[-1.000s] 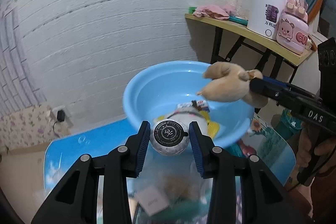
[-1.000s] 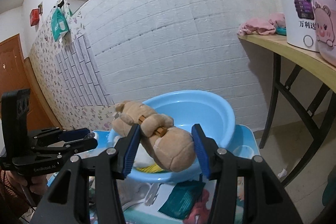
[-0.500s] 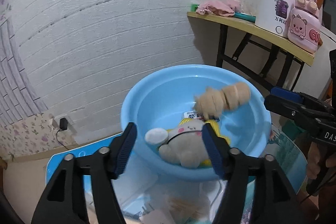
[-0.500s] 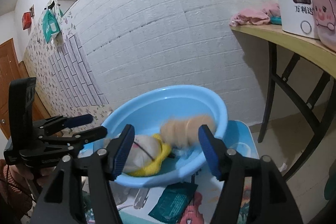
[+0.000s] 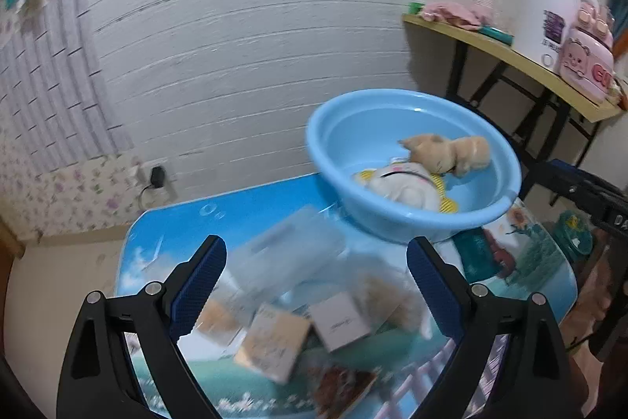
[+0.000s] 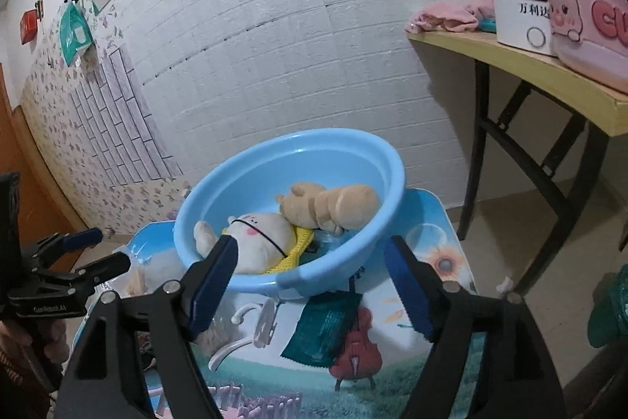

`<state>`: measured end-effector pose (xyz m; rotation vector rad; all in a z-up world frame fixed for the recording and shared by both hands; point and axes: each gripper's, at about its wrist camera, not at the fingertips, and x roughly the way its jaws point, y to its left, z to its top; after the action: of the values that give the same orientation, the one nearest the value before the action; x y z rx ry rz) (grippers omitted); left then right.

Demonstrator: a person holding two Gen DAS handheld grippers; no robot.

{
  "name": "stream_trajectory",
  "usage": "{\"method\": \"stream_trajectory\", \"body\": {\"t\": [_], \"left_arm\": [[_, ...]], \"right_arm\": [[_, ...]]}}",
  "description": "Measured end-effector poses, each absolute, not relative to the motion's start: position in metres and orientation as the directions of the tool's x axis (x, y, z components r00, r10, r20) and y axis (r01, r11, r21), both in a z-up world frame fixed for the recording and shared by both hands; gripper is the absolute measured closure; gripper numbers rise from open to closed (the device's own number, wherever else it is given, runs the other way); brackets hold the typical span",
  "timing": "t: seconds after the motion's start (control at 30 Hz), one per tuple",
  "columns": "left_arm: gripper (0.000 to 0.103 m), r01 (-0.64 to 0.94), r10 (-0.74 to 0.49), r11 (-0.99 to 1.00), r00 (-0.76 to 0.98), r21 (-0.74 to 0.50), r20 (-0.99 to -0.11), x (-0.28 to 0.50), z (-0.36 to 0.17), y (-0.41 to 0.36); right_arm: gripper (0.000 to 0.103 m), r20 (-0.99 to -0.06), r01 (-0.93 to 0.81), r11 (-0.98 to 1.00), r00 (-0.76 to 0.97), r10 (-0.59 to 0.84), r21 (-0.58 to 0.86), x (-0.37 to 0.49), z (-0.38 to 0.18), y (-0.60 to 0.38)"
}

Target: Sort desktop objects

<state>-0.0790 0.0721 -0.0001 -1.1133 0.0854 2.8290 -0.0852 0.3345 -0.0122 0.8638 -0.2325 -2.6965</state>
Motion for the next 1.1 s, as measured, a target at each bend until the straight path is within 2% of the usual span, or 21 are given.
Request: {"method": "stream_trajectory", "body": {"t": [0.17,0.23,0.27,0.33,0.47,0.57,0.67,0.73,0.83,1.1], "left_arm": [[0.009,-0.073,0.092,-0.996,-0.703,-0.057,-0.706,-0.062,-0.006,0.049],[0.006,-0.054,0.083,-0.997,-0.703,-0.063,-0.706,-0.055,-0.009,0.040],[0.002,-0.039,0.069,-0.998,-0.706,-0.058,-0.705,-0.050,-0.011,0.034],[0.000,-0.024,0.058,-0.998,-0.712,-0.058,-0.699,-0.044,-0.012,0.027],[0.000,-0.013,0.042,-0.999,-0.726,-0.048,-0.686,-0.034,-0.011,0.019],[0.000,-0.014,0.020,-1.000,-0.749,-0.015,-0.662,-0.028,-0.008,0.017],[0.000,0.010,-0.048,-0.998,-0.775,0.064,-0.630,-0.027,-0.007,0.017],[0.000,0.038,-0.085,-0.995,-0.761,0.088,-0.643,-0.030,-0.010,0.014],[0.000,0.019,-0.061,-0.997,-0.774,0.074,-0.631,-0.030,-0.011,0.011],[0.000,-0.038,-0.029,-0.996,-0.714,0.080,-0.699,-0.028,-0.028,0.014]], "right_arm": [[0.010,-0.534,0.270,-0.941,-0.776,-0.337,0.203,-0.066,-0.002,0.314],[0.009,-0.529,0.289,-0.939,-0.775,-0.344,0.188,-0.057,0.001,0.304],[0.006,-0.530,0.294,-0.940,-0.776,-0.342,0.176,-0.053,0.001,0.299],[0.000,-0.533,0.302,-0.941,-0.777,-0.334,0.149,-0.047,0.001,0.289],[0.000,-0.564,0.288,-0.949,-0.765,-0.311,0.133,-0.044,-0.005,0.279],[0.000,-0.542,0.287,-0.952,-0.785,-0.300,0.110,-0.038,-0.008,0.274],[0.000,-0.542,0.285,-0.956,-0.792,-0.279,0.076,-0.034,-0.009,0.269],[0.000,-0.554,0.276,-0.959,-0.791,-0.260,0.056,-0.034,-0.011,0.267],[0.000,-0.566,0.273,-0.961,-0.786,-0.247,0.041,-0.033,-0.015,0.263],[0.000,-0.639,0.292,-0.955,-0.724,-0.260,0.058,-0.036,-0.033,0.259]]}}
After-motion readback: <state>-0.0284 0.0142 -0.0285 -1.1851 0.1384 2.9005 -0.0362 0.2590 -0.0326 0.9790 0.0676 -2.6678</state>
